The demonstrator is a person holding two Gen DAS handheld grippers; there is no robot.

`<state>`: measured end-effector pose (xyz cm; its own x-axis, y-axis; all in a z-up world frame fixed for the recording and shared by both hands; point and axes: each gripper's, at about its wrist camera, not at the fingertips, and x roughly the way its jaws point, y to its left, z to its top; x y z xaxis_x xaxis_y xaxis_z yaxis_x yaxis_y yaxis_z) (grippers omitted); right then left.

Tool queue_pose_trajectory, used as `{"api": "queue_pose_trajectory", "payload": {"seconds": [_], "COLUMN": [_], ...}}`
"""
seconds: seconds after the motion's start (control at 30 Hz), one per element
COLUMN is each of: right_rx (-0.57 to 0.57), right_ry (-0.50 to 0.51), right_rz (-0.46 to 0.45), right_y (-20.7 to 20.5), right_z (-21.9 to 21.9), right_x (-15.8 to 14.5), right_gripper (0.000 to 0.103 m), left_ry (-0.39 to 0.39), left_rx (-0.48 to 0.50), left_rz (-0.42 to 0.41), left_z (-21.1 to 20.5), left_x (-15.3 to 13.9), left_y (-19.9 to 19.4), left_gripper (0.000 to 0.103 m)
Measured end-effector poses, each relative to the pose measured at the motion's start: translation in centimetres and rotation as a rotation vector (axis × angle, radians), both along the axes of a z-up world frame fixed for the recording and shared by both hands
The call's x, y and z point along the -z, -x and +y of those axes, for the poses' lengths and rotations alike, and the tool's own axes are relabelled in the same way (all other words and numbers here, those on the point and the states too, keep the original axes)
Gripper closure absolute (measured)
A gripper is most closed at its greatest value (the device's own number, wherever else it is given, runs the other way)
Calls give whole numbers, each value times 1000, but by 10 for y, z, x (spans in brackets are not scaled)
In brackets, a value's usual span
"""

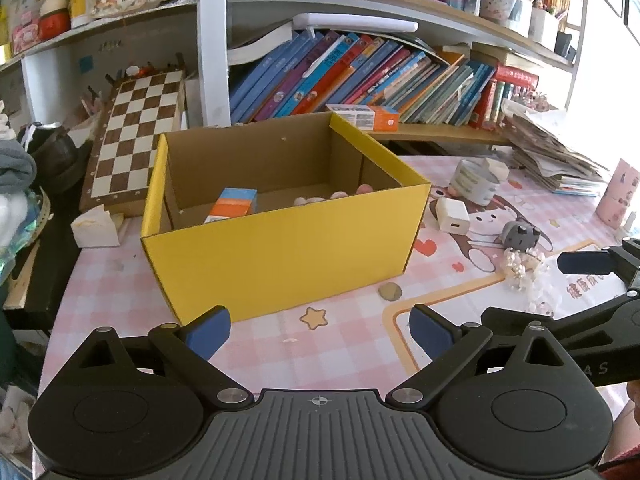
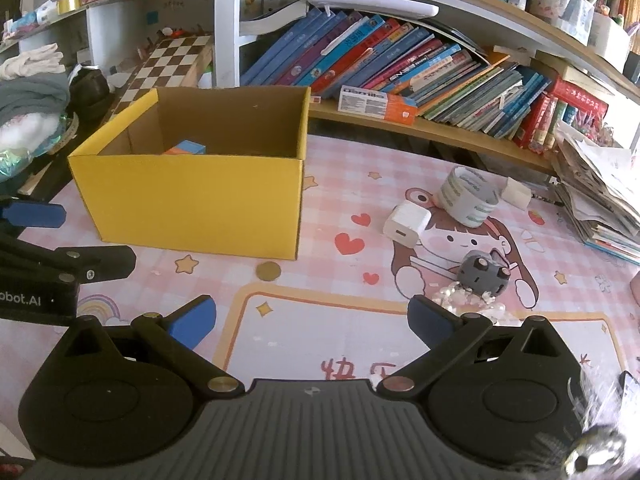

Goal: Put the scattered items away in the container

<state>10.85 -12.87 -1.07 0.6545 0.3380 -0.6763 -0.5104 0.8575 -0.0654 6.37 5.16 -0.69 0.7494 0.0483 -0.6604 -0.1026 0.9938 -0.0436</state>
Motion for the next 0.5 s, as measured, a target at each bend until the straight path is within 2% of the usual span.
{"api": "queue_pose_trajectory", "payload": {"seconds": [0.5], "right_rx": [7], "right_ry": [-12], "right_rz": [33], "right_y": [-26], "right_z": [-52], "right_x": [-1], "right_gripper": [0], "left_ry": [-3], "left_rx": [-12], "left_rz": [45], "left_z": [-44], "left_x": [4], "left_y": [-18], "left_gripper": [5]}}
